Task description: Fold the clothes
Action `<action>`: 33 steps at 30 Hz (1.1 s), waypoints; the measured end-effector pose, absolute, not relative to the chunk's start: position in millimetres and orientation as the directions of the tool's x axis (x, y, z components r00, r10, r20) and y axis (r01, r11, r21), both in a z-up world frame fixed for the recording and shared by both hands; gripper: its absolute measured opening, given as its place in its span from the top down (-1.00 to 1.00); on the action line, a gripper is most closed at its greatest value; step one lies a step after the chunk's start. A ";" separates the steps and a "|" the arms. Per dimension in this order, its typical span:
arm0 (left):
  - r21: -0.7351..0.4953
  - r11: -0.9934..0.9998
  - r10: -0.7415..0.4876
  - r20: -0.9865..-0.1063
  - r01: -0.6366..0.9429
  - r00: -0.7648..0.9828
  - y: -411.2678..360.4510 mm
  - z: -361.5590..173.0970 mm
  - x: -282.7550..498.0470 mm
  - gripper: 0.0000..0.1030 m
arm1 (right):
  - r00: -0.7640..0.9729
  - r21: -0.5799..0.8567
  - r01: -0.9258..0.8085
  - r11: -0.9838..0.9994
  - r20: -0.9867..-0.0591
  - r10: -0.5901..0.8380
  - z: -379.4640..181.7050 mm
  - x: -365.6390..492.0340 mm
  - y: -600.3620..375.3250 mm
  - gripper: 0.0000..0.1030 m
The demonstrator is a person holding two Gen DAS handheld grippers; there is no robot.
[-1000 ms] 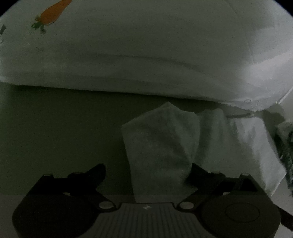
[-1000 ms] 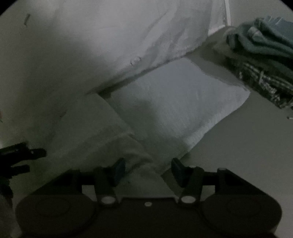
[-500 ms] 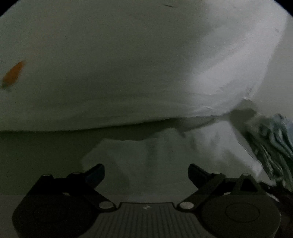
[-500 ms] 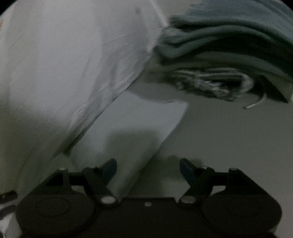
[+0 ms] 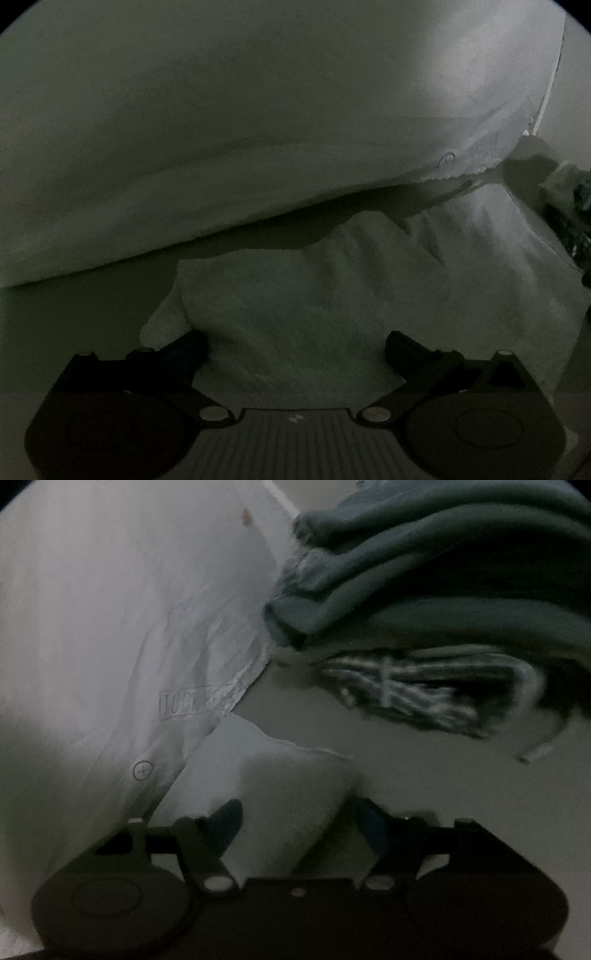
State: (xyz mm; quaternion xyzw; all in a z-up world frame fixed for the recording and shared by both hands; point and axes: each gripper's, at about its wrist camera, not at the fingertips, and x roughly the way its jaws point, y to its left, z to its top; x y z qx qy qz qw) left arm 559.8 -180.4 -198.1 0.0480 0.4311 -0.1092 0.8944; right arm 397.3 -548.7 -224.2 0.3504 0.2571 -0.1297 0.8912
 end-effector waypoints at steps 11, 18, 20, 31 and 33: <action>-0.070 0.968 -0.201 -0.795 0.242 0.573 -169.7 -207.7 569.9 -1.00 | 0.841 0.539 0.390 0.747 -0.539 -0.050 -229.9 439.1 -552.5 0.15; -0.084 0.967 -0.205 -0.819 0.243 0.535 -161.2 -198.2 566.8 -1.00 | 0.820 0.409 0.377 0.831 -0.564 -0.094 -221.8 439.6 -541.6 -0.17; -0.094 0.965 -0.213 -0.822 0.243 0.528 -157.9 -200.7 566.8 -1.00 | 0.811 0.352 0.374 0.858 -0.573 -0.118 -221.7 440.8 -536.3 -0.17; -0.056 0.974 -0.171 -0.822 0.220 0.544 -166.5 -205.0 562.5 -1.00 | 0.771 0.330 0.389 0.860 -0.627 -0.109 -215.6 452.1 -529.7 0.87; -0.113 0.976 -0.199 -0.817 0.188 0.541 -157.6 -198.4 565.5 -0.99 | 0.777 0.368 0.394 0.842 -0.623 -0.091 -207.8 453.9 -530.4 0.89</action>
